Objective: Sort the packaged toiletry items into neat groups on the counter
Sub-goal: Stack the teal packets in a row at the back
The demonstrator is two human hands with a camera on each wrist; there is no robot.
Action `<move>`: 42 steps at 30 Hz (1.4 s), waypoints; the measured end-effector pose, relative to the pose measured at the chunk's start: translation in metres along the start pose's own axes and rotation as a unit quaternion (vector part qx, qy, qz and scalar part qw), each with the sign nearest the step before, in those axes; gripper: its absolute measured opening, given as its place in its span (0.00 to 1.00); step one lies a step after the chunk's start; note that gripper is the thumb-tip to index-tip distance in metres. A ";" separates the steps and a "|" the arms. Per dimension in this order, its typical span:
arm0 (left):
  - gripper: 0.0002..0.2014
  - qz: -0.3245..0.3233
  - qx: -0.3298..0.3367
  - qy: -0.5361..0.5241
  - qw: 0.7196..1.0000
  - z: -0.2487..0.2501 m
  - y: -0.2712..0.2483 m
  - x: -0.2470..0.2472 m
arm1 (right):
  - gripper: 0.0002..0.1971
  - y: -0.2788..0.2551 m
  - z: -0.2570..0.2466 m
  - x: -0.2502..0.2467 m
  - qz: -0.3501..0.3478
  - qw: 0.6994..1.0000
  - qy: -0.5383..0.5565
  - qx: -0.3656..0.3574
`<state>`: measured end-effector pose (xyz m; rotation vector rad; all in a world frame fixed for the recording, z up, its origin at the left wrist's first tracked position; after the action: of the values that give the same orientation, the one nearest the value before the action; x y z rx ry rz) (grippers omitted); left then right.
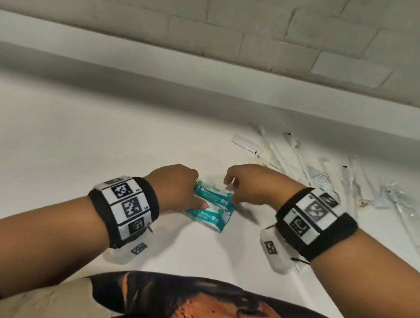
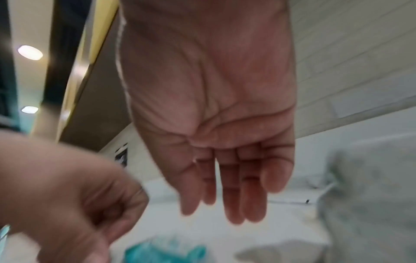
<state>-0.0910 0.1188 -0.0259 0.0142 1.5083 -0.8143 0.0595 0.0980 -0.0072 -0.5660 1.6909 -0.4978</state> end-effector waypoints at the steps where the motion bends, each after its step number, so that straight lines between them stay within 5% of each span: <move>1: 0.18 0.003 -0.006 0.000 1.000 0.000 -0.003 -0.002 | 0.20 -0.008 0.008 -0.008 0.039 0.999 0.023 -0.003; 4: 0.26 0.012 0.049 -0.026 0.998 0.001 -0.006 -0.007 | 0.20 -0.041 0.047 -0.037 0.140 0.987 0.077 0.029; 8: 0.50 -0.077 0.145 -0.012 0.986 0.012 -0.004 -0.004 | 0.39 -0.053 0.087 -0.016 0.031 0.992 0.014 0.123; 10: 0.48 -0.080 0.143 -0.017 0.986 0.017 0.000 -0.003 | 0.43 -0.046 0.091 0.004 0.001 0.990 -0.026 0.135; 14: 0.44 -0.057 0.106 -0.030 0.992 0.026 0.004 0.003 | 0.28 -0.047 0.091 -0.007 0.097 0.986 -0.041 0.127; 18: 0.37 -0.050 0.092 -0.060 0.993 0.025 0.008 0.002 | 0.22 -0.050 0.067 -0.023 0.151 0.982 0.095 0.057; 21: 0.30 -0.024 0.053 -0.075 0.995 0.015 0.010 -0.004 | 0.15 -0.037 0.042 -0.031 0.101 0.979 0.175 0.003; 32: 0.24 0.017 -0.010 -0.112 0.993 0.006 0.008 -0.004 | 0.09 0.039 0.002 -0.040 0.020 0.989 0.143 -0.021; 36: 0.26 0.023 -0.007 -0.091 0.996 0.004 0.008 -0.007 | 0.12 0.043 0.000 -0.040 0.017 1.000 -0.009 -0.020; 39: 0.29 0.034 0.019 -0.105 0.994 0.003 0.008 -0.012 | 0.13 0.012 0.023 -0.061 0.065 0.998 0.001 -0.009; 42: 0.33 0.017 0.048 -0.102 0.993 0.008 0.014 -0.014 | 0.32 -0.015 0.061 -0.050 0.007 0.997 -0.024 0.072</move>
<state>-0.0751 0.1319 -0.0189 0.0265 1.2727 -0.8343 0.1288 0.1163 0.0293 -0.4568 1.5977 -0.5867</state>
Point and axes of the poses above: each hand's wrist, its own y-axis towards the middle knuckle, its own x-axis out of the palm, z = x × y, the point moved 5 cm from there along y, towards the middle knuckle, and after that the axes turned 11 degrees about -z, right-handed, at the moved point
